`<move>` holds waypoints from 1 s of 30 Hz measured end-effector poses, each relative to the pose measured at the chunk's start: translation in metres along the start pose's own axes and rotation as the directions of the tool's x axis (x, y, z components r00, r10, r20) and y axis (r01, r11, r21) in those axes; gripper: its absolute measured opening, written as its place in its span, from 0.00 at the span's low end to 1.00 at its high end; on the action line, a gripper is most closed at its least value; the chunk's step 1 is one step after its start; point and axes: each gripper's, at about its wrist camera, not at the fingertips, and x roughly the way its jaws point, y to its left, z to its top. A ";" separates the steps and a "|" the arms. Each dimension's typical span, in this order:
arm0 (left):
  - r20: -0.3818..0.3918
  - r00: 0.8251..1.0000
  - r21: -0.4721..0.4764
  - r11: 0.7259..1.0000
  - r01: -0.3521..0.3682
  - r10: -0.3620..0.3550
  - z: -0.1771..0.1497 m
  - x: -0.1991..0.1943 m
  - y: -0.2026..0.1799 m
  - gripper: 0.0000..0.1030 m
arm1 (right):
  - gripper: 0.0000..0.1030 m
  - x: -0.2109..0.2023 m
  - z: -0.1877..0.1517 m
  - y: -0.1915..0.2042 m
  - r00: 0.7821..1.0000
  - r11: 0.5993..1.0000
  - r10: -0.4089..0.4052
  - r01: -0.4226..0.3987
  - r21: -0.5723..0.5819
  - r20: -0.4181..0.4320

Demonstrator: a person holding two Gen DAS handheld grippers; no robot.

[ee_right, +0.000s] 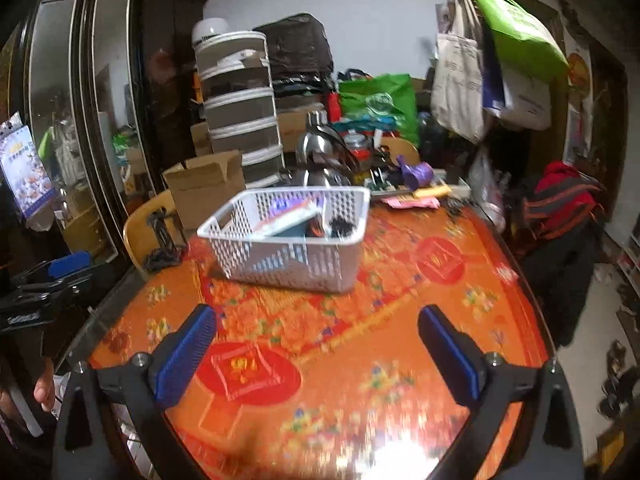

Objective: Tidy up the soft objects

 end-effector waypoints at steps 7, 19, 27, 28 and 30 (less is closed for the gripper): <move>-0.006 1.000 0.031 1.000 0.002 -0.002 -0.028 -0.023 -0.025 1.00 | 0.98 -0.019 -0.026 0.016 0.999 0.997 -0.051 0.052 -0.051 0.015; -0.013 1.000 -0.008 1.000 -0.024 0.024 -0.018 -0.003 -0.012 1.00 | 0.98 0.002 -0.023 0.010 1.000 1.000 0.007 -0.007 -0.001 -0.030; -0.024 0.999 0.006 1.000 -0.023 0.023 -0.020 0.004 -0.016 1.00 | 0.98 0.005 -0.024 0.009 0.999 1.000 0.008 -0.008 0.005 -0.034; -0.024 1.000 0.005 1.000 -0.020 0.020 -0.019 0.004 -0.016 1.00 | 0.98 0.005 -0.024 0.009 0.999 1.000 0.008 -0.008 0.005 -0.035; -0.026 1.000 0.006 1.000 -0.015 0.015 -0.020 0.005 -0.016 1.00 | 0.98 0.005 -0.023 0.009 0.999 1.000 0.007 -0.007 0.003 -0.032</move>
